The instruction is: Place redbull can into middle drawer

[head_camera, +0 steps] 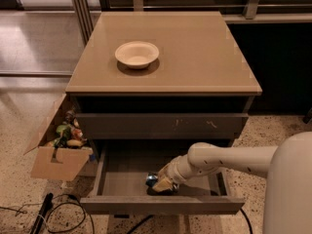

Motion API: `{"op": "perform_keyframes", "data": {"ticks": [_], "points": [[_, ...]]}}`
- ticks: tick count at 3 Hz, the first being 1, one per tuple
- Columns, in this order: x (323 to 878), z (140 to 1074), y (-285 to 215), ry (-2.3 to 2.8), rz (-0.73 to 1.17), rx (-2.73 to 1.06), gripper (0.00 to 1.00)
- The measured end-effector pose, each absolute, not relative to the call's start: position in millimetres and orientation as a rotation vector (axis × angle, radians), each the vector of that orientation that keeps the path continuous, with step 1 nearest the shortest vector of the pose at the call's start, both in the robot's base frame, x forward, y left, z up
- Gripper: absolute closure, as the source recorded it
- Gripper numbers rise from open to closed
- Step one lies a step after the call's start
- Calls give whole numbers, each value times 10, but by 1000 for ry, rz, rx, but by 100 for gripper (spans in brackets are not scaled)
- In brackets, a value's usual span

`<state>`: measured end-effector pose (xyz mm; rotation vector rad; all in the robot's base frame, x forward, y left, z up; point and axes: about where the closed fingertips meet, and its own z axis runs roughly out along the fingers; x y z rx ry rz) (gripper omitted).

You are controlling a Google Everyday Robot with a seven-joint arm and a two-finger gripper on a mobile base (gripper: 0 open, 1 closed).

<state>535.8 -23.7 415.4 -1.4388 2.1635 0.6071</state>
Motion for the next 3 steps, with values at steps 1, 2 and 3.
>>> {"op": "perform_keyframes", "data": {"ticks": [1, 2, 3], "points": [[5561, 3915, -282, 2188, 577, -1434, 100], [5878, 3847, -380, 2197, 530, -1414, 100], [5962, 3741, -465, 2211, 505, -1394, 100]]}}
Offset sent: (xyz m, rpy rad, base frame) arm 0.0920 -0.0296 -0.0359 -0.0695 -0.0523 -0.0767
